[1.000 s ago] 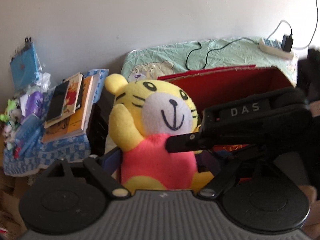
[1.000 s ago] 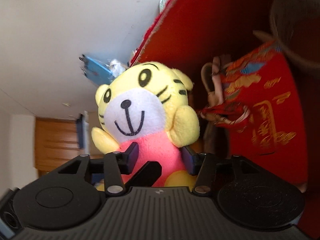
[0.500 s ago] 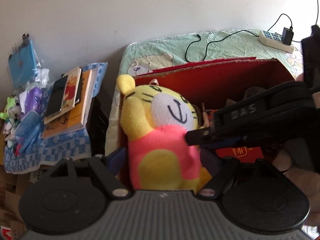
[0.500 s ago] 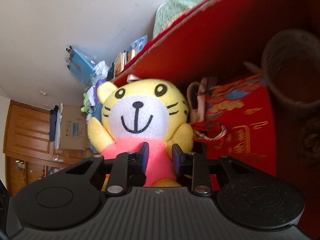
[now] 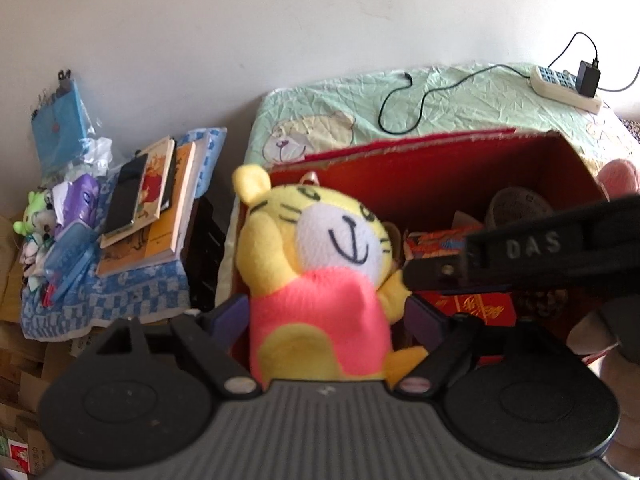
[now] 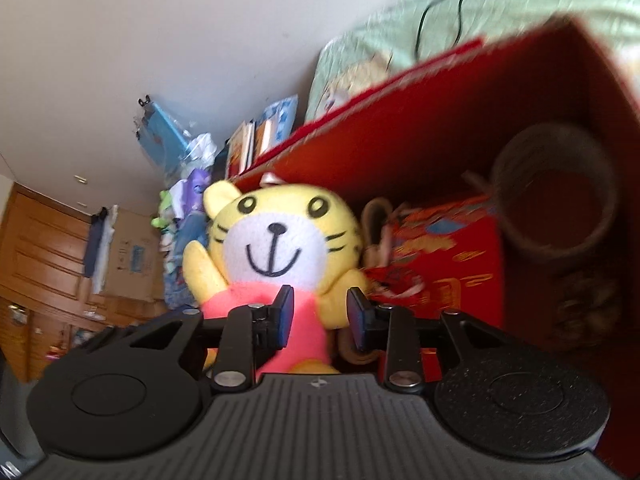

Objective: Organize objects
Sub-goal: 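Lower the tiger plush into the red box and open both tools, then move both tools to the pink teddy bear and grasp it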

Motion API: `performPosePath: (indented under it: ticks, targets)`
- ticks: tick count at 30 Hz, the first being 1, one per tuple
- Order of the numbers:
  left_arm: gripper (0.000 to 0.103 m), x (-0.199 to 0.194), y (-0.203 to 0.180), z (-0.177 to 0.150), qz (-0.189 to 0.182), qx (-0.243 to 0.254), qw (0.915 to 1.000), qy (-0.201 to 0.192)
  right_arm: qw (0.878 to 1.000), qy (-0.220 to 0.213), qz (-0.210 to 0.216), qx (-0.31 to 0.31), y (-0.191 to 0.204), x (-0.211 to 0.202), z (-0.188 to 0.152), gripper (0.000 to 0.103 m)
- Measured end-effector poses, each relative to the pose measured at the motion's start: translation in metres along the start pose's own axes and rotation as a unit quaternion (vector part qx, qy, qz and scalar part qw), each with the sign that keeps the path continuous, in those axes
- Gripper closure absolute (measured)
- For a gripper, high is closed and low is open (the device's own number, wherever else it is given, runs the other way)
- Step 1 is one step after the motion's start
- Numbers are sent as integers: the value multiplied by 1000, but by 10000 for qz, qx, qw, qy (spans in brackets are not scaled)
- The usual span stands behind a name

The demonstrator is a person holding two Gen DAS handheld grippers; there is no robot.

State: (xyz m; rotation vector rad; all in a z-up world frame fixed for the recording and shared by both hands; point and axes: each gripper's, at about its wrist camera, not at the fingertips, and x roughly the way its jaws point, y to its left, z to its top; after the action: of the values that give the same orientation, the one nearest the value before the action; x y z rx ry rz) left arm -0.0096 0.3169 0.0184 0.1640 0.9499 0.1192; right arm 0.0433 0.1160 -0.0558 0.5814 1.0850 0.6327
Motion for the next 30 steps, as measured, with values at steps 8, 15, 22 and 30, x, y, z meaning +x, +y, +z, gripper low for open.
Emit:
performPosePath:
  ticks: [8, 15, 22, 30]
  targets:
    - [15, -17, -30, 5, 188, -120, 9997, 41, 9961, -418, -412, -655, 12, -36, -2, 69]
    - [11, -42, -68, 9, 313, -183, 9993, -110, 9911, -675, -566, -1002, 1, -81, -8, 69]
    - [7, -63, -115, 7, 290, -157, 9993, -185, 9890, -847, -618, -1042, -23, -122, -14, 69]
    - [7, -82, -175, 2, 84, -22, 9995, -305, 9862, -1014, -769, -1057, -56, -168, -24, 65]
